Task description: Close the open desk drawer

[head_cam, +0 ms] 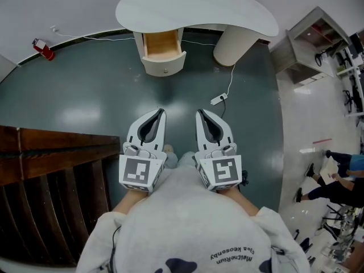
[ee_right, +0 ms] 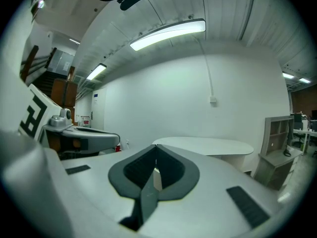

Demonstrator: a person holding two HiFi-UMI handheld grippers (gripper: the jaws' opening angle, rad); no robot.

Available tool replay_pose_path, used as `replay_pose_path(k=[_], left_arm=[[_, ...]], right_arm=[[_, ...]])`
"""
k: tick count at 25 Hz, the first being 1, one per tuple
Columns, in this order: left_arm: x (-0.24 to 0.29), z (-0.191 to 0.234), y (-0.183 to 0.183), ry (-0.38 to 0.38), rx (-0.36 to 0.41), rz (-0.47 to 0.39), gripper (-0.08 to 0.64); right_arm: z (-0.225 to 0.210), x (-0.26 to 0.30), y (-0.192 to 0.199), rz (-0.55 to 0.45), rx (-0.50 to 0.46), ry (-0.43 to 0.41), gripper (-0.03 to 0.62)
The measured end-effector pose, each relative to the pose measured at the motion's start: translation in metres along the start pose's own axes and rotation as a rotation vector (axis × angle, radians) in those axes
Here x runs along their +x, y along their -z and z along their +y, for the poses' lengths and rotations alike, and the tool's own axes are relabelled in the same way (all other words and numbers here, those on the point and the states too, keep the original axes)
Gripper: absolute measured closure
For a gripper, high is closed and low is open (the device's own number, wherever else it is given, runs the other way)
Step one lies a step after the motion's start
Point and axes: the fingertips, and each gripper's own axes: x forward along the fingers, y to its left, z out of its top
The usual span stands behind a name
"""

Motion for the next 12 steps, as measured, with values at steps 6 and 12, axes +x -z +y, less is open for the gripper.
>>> replay_pose_path(k=[6,12], left_arm=[[0.008,0.017,0.011,-0.009,-0.021,0.014,0.551],[0.016,0.031,0.015,-0.028,-0.038,0.023,0.551]], right_arm=[[0.000,0.017,0.011,0.036,0.001,-0.007,0.575],[0.001,0.040,0.012,0.042,-0.007,-0.036,0.575]])
